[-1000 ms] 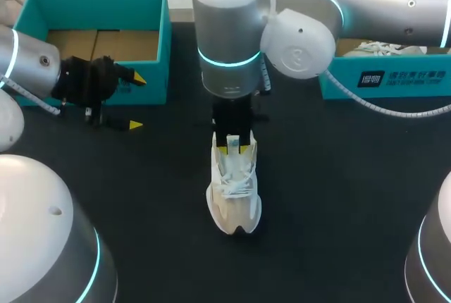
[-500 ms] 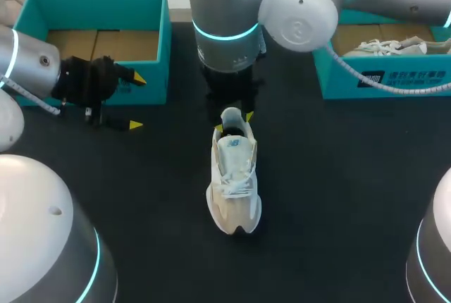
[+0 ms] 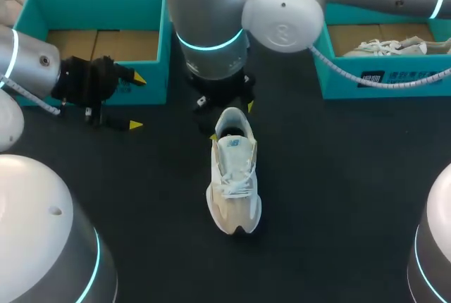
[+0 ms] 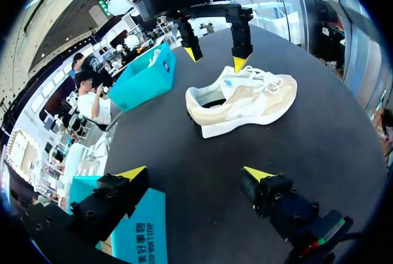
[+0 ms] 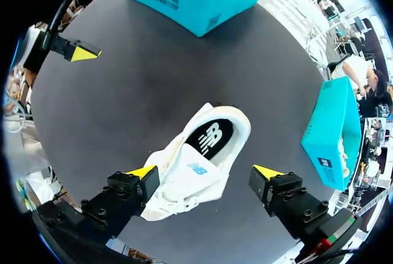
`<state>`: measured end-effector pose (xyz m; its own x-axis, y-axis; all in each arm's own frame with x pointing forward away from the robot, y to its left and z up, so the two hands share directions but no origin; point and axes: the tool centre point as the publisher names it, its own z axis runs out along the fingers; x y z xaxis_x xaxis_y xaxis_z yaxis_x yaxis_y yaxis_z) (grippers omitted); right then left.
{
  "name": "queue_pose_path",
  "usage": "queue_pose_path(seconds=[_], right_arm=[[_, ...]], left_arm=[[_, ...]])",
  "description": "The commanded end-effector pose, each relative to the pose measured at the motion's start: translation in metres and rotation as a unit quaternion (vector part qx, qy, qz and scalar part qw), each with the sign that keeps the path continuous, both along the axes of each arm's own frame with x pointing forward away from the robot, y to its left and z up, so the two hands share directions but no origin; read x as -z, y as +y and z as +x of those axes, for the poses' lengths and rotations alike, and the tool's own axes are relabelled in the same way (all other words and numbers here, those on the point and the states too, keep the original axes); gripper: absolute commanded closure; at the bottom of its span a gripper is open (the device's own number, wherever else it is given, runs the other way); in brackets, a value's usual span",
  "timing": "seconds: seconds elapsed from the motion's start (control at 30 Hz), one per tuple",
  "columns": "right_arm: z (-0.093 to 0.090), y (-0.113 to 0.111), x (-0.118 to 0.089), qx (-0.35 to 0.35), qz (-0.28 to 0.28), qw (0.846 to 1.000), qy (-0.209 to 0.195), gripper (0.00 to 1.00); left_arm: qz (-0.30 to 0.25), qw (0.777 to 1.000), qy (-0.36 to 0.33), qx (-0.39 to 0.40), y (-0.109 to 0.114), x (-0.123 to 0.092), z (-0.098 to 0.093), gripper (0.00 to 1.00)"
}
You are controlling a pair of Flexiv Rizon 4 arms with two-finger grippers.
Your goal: Take the shoe out of the shoebox, open the shoe tongue, remove and reinsert the insole, then place the shoe into the shoebox
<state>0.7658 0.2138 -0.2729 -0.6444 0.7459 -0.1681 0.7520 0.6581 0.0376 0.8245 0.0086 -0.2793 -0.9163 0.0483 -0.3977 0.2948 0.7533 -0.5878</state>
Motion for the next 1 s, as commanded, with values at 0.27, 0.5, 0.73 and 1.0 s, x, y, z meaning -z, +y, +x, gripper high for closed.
queue_pose_path(seconds=[0.27, 0.5, 0.73, 1.0], right_arm=[[0.008, 0.005, -0.007, -0.110, 0.010, 0.994, 0.008, 0.00], [0.012, 0.002, -0.006, -0.186, -0.022, 0.982, 0.032, 0.00], [0.012, 0.002, -0.006, -0.186, -0.022, 0.982, 0.032, 0.00], [0.012, 0.002, -0.006, -0.186, -0.022, 0.982, 0.032, 0.00]], left_arm=[[0.001, 1.000, 0.000, 0.000, 0.000, 0.000, -0.001, 0.00], [0.001, 1.000, 0.000, 0.000, 0.000, 0.000, -0.001, 0.00], [0.001, 1.000, 0.000, 0.000, 0.000, 0.000, -0.001, 0.00], [0.001, 1.000, 0.000, 0.000, 0.000, 0.000, -0.001, 0.00]])
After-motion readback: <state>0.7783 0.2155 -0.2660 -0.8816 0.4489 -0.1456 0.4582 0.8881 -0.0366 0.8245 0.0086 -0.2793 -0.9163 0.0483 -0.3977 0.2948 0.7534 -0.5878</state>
